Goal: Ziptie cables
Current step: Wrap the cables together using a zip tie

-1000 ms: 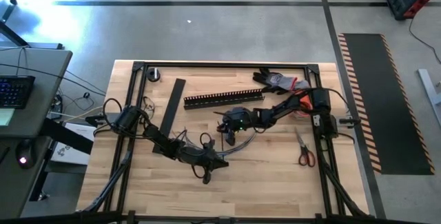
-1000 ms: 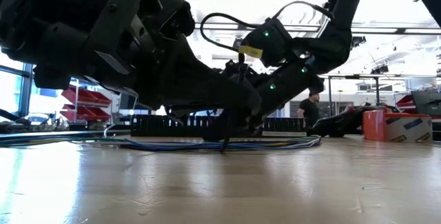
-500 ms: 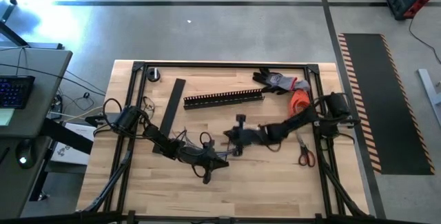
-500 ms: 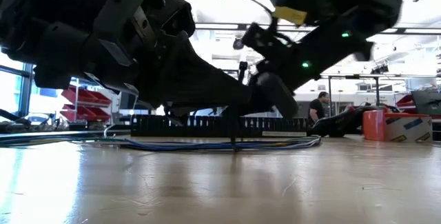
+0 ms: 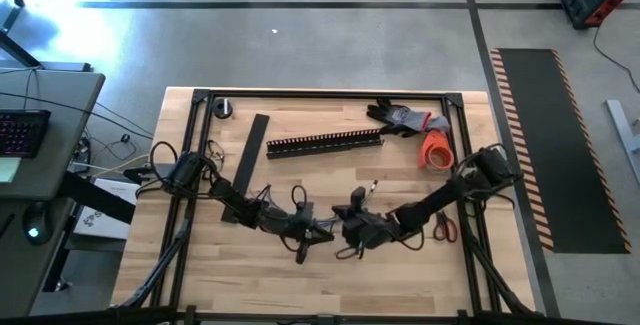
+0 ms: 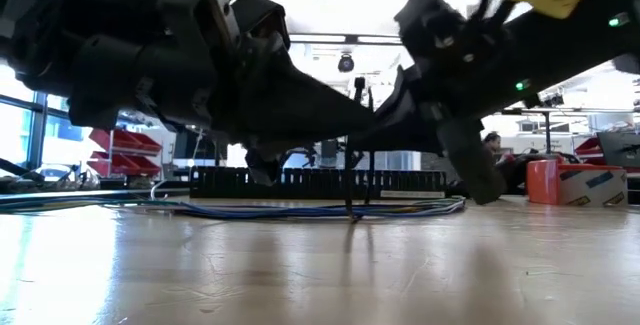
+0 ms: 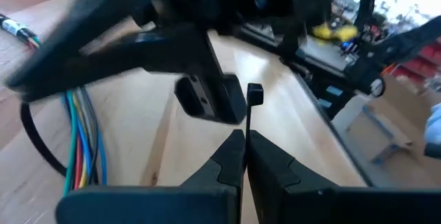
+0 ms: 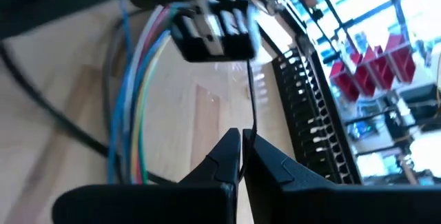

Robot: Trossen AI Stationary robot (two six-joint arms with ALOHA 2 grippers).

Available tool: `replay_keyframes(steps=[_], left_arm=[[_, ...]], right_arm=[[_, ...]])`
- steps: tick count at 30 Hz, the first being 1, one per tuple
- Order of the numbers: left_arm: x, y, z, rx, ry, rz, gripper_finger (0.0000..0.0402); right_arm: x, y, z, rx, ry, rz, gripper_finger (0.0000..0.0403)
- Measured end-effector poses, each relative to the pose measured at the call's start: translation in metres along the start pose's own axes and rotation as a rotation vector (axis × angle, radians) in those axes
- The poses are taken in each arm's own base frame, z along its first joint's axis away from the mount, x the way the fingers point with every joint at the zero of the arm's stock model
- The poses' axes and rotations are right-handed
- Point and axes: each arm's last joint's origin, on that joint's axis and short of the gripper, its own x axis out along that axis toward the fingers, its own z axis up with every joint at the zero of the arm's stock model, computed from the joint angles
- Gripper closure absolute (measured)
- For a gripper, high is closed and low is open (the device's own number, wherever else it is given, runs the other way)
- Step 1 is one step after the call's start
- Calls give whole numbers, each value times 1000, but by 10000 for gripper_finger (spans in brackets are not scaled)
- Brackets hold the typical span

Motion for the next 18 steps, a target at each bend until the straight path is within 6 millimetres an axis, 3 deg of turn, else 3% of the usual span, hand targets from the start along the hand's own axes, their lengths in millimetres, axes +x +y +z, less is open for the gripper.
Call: replay_keyframes(steps=[11,18], left_arm=[[-7,8,3,-38,-72,23,402],[-23,15,2,-61,-133,30,402]], right_arm=[[0,-2,5,38,-41,-2,403],[19,-11,-11,293,1,208,403]])
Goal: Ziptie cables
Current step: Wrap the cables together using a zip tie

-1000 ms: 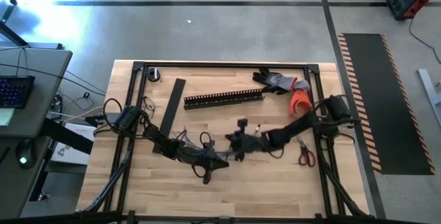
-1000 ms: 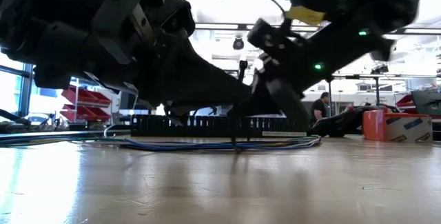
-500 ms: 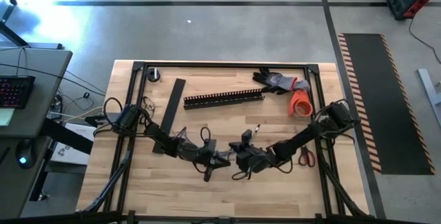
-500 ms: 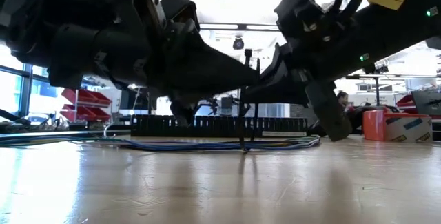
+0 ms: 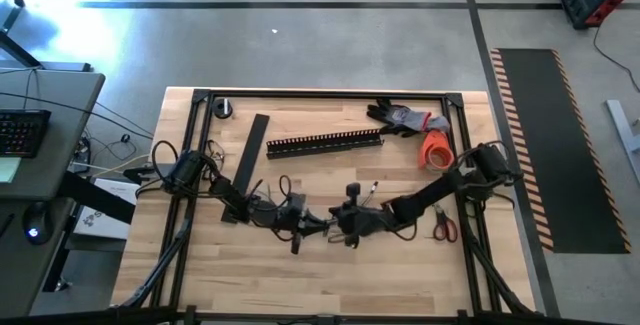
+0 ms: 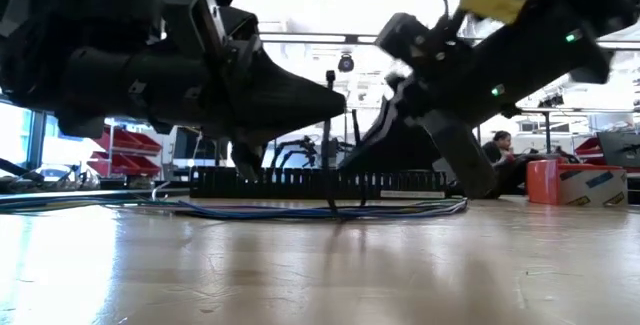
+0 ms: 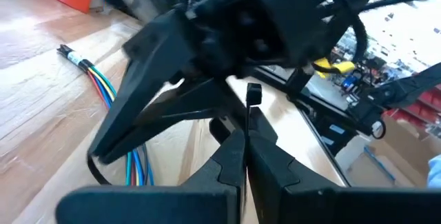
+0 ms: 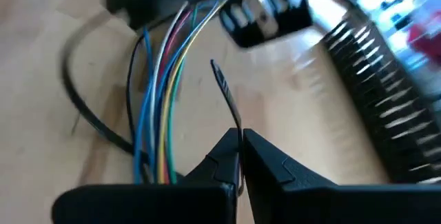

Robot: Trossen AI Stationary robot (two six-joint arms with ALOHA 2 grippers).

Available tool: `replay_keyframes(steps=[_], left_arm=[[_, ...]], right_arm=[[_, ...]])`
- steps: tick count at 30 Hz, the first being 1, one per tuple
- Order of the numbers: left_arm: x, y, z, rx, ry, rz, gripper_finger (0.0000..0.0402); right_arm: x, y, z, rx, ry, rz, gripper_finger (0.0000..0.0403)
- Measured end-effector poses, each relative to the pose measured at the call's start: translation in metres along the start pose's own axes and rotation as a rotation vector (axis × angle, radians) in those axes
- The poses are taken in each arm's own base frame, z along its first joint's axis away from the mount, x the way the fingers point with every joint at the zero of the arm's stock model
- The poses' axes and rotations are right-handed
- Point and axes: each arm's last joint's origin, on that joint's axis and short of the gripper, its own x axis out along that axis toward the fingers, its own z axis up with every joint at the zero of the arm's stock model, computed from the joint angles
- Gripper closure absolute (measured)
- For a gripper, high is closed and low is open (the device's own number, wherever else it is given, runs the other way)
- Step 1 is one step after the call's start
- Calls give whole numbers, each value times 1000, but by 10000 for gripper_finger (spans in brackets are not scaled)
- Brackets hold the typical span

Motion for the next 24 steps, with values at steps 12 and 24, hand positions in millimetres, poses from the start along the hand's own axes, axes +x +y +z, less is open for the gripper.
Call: replay_keyframes(steps=[12,24], left_arm=[[0,0,-1,15,7,-5,402],[-1,-1,-1,29,11,-6,402]], right_arm=[[7,-17,-14,229,-52,49,313],[-1,-20,-7,237,-67,-64,307]])
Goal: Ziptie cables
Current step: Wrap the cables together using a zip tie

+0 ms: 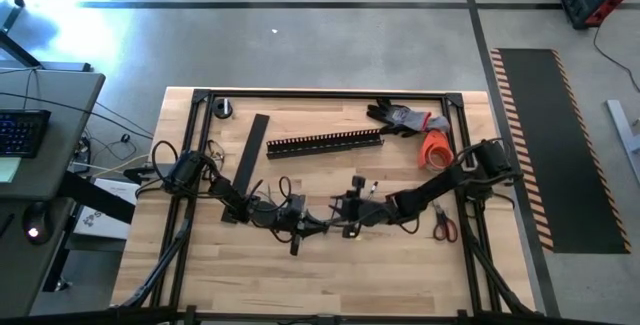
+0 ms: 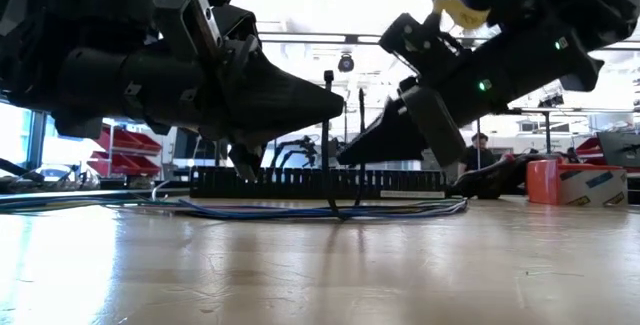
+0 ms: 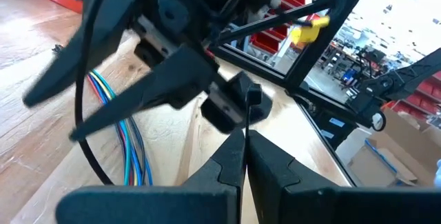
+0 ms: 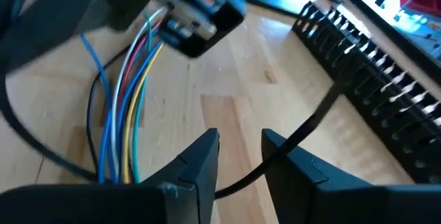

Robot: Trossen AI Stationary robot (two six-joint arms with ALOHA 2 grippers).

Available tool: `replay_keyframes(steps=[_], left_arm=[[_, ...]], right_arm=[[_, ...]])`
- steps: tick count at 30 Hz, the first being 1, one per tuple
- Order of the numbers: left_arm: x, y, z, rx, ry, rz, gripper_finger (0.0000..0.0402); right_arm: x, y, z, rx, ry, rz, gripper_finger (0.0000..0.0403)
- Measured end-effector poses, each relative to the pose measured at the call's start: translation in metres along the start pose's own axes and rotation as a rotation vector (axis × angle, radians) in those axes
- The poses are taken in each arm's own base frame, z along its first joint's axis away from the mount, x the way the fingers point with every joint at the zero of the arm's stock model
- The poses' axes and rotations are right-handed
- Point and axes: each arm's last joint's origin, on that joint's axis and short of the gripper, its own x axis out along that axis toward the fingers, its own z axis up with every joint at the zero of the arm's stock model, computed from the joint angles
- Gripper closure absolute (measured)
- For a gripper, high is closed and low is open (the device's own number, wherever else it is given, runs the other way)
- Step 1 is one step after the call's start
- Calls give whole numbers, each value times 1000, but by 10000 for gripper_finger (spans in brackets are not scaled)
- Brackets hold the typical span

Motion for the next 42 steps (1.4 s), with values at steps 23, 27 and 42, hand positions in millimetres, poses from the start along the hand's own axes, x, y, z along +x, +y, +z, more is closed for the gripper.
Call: replay_keyframes(steps=[23,27,42], left_arm=[[0,0,0,3,6,2,402],[0,0,0,3,8,-1,402],[0,0,-1,4,8,3,402]], right_arm=[[-14,-10,7,88,41,-178,221],[-14,-10,7,131,42,-178,221],[-28,-56,15,222,184,-265,80]])
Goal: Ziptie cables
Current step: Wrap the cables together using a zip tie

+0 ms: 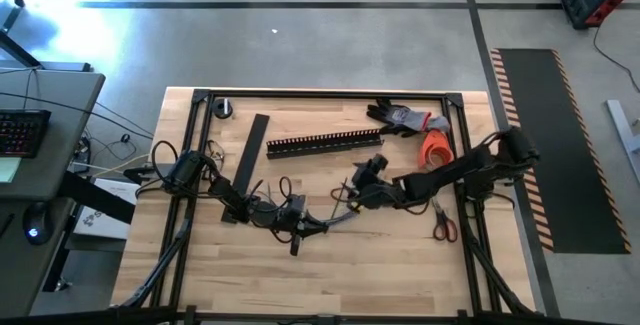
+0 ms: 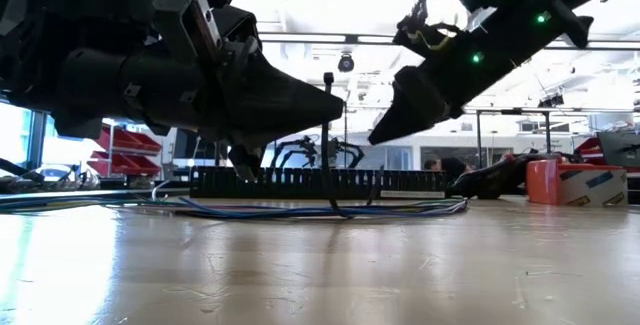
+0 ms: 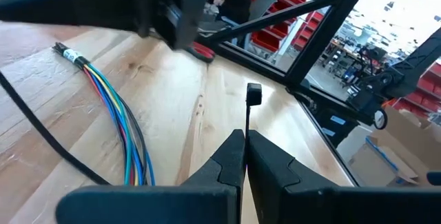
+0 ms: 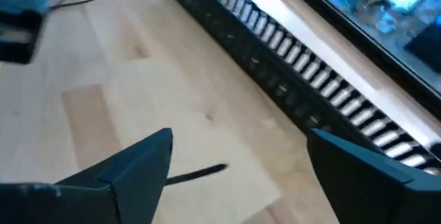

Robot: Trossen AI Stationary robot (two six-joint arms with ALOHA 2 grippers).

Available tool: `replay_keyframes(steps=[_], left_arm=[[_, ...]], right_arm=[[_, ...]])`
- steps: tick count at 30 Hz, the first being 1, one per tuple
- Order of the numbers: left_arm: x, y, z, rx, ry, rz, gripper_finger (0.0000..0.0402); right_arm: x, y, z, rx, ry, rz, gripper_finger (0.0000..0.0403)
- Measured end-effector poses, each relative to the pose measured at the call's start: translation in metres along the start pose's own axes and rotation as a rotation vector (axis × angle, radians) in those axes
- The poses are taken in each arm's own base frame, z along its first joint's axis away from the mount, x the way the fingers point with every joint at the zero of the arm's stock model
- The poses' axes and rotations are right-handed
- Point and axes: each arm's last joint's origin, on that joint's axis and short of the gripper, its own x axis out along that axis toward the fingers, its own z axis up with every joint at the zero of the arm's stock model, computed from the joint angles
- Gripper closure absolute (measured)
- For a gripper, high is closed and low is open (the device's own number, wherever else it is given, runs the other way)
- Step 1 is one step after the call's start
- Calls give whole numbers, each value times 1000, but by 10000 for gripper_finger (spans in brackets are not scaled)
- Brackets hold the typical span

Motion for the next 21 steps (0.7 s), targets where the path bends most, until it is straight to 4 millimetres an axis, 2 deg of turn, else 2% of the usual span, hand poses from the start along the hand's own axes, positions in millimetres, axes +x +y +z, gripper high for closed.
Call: replay_keyframes(steps=[5,8,14,17,21], left_arm=[[0,0,0,0,0,1,402],[0,0,0,9,-1,-1,402],[0,0,0,27,-1,-1,402],[0,-1,0,30,-1,-2,402],[0,-2,-1,33,0,-5,402]], right_arm=[[4,-2,-12,90,125,36,81],[7,8,-23,117,156,63,83],[18,31,-35,197,102,120,88],[24,32,-42,232,98,66,106],[31,31,-44,260,87,51,151]])
